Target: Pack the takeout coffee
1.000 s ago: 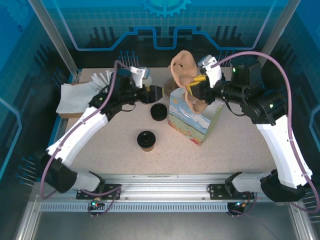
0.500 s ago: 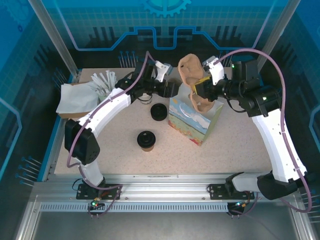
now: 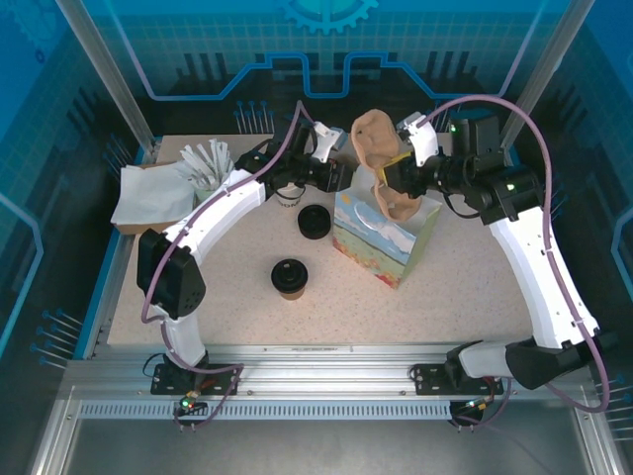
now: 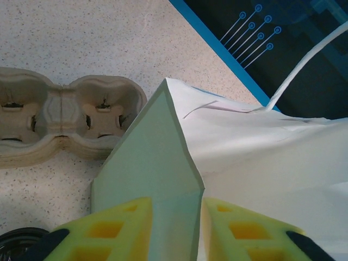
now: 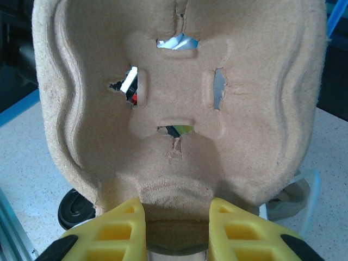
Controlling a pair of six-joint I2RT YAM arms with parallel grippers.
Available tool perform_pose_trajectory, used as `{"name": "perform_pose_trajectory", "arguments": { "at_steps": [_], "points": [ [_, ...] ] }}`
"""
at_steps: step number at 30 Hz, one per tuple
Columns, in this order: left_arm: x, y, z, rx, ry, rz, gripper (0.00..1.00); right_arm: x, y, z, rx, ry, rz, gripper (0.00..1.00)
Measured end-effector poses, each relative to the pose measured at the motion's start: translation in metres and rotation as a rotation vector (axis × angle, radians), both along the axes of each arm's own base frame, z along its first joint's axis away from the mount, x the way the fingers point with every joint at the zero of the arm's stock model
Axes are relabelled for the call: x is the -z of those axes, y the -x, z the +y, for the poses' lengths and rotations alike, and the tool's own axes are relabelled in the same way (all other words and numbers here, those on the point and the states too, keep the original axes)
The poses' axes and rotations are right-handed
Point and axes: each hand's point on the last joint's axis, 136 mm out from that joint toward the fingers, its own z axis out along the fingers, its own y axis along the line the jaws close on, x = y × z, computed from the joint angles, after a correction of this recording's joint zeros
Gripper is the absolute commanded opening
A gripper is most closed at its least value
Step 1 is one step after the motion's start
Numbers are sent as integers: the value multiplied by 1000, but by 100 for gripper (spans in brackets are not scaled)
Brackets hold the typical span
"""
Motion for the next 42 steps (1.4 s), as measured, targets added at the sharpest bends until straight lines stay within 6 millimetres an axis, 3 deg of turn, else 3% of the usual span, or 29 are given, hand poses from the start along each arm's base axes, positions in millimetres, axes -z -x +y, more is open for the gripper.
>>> {"name": "perform_pose_trajectory", "arguments": {
  "at_steps": [8,21,42],
  "points": [
    [0,0,0,2,1,1,21,18,-9,2,-32,31,19,24],
    [-1,2,-2,16,10,1,13,46,-16,-13,-30,86,43,24],
    [-3,5,-4,53,12,-17,12,57,-23,-11,-66,112,61,23]
  ]
}}
